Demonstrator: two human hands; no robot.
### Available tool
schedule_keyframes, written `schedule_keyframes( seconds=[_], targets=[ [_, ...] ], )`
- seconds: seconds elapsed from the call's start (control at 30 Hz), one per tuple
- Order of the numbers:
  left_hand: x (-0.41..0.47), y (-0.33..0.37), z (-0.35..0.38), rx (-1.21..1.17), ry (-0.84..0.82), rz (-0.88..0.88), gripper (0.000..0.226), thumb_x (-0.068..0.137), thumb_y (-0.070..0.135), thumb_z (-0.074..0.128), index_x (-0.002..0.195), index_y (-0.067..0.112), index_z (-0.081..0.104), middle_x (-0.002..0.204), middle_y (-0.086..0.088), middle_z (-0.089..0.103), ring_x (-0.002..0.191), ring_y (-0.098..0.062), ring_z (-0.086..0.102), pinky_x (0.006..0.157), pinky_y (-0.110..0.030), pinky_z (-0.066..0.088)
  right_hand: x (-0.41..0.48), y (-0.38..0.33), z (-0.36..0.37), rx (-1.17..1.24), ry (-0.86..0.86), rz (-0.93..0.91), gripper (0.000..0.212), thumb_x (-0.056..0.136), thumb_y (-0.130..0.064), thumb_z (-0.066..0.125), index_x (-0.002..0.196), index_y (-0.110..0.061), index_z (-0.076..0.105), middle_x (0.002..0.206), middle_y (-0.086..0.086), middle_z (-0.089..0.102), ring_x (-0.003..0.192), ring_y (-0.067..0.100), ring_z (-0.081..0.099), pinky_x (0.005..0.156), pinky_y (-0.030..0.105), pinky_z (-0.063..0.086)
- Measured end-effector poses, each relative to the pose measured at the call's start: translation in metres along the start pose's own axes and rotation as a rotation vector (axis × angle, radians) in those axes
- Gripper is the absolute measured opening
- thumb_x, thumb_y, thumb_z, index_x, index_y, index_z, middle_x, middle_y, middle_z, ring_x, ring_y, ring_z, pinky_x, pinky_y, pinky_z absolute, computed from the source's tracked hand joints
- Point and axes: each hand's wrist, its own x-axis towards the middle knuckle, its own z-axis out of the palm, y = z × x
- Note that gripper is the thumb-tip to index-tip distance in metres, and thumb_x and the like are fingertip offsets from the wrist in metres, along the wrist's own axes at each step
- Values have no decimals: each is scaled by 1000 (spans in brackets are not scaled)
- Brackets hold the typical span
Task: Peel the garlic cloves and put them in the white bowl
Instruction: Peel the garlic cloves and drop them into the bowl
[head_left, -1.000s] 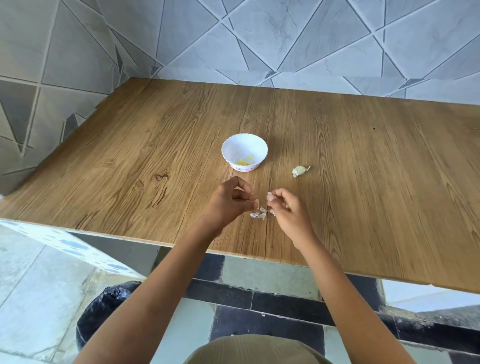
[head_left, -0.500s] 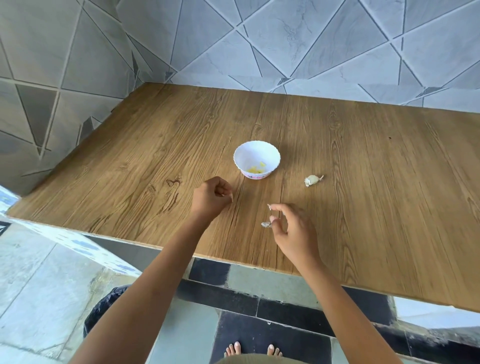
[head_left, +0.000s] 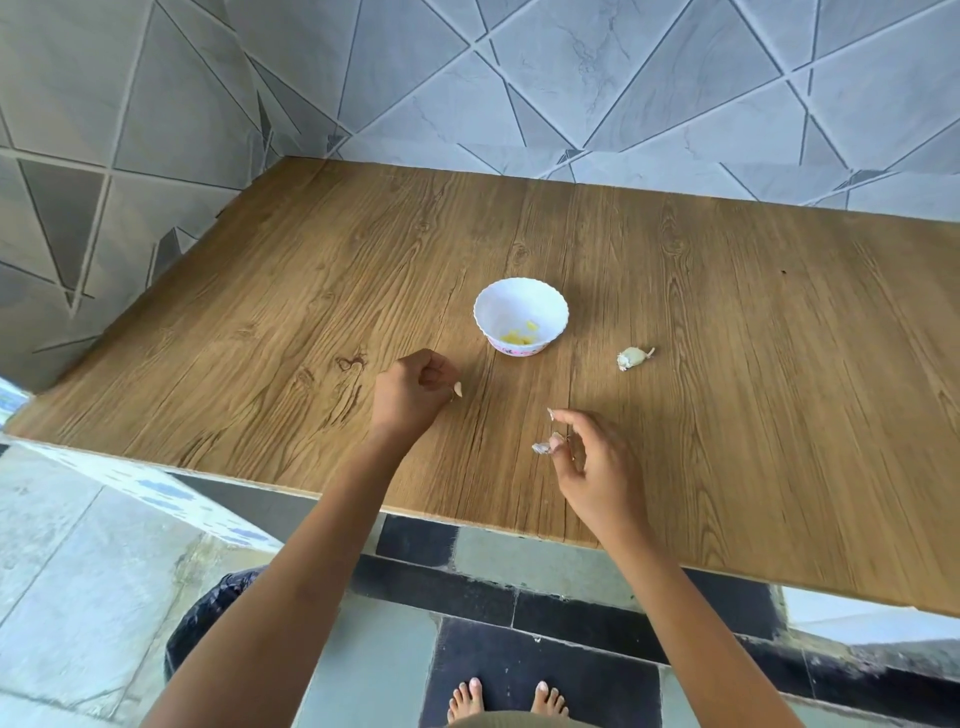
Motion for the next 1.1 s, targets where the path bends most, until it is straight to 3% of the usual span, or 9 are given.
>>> schedule_keyframes(
  seconds=[0.13,0.27,0.4,0.47,0.67,0.77,0.83,0.9,1.1],
  targets=[
    [-3,12,-14,-116,22,-20,32,76,-10,53,81,18,67,87,2,71,88,-15,66,84,-31,52,1,3,-5,78,-21,13,28,85,-5,62,112,-11,64,99,0,66,90,16,61,75,29,51],
    [-14,29,-6,-135,-119,29,32,79,-11,53,82,18,67,81,5,70,74,-8,63,75,-25,51,-2,7,-15,96,-3,13,25,85,-2,63,109,-9,65,100,1,68,89,15,64,77,24,51],
    [-29,36,30,92,-268,155,28,79,-10,51,85,9,71,78,6,68,69,-4,61,73,-24,53,-11,17,-29,41,-14,78,23,84,-4,65,107,-9,66,99,2,69,86,15,63,75,32,56],
    [-36,37,47,225,-304,196,22,79,-6,54,87,3,72,82,-2,71,76,-12,64,76,-26,52,-15,19,-36,23,-35,106,25,85,-6,65,110,-8,66,100,3,68,85,15,62,76,34,56],
    [-51,49,71,369,-353,221,18,84,2,57,91,6,73,89,-6,71,85,-21,63,65,-21,41,-16,18,-38,5,-123,115,24,86,-7,63,110,-5,67,99,4,64,84,15,59,76,37,55],
    [-51,53,70,312,-346,217,27,82,-2,53,96,8,74,93,-5,72,89,-19,65,79,-25,50,-11,18,-36,-44,-164,113,27,88,-13,63,114,-6,65,100,5,62,82,15,57,75,33,52],
    [-49,52,63,278,-292,193,31,81,-5,51,98,7,74,95,-4,72,90,-16,64,80,-22,48,-7,18,-32,-98,-206,90,34,89,-20,63,120,-7,62,105,6,61,85,16,56,78,30,50],
    [-49,49,56,218,-254,139,31,81,-6,50,99,5,73,95,-5,71,87,-14,62,79,-20,47,-2,15,-24,-143,-229,76,39,88,-24,64,122,-5,60,109,9,61,95,22,58,83,36,51],
    [-57,38,48,-61,-206,-97,28,81,-5,54,91,14,72,83,-1,69,79,-18,65,79,-31,56,1,6,11,-185,-265,51,20,86,-5,61,105,-2,68,97,12,63,86,27,62,69,41,55]
  ],
)
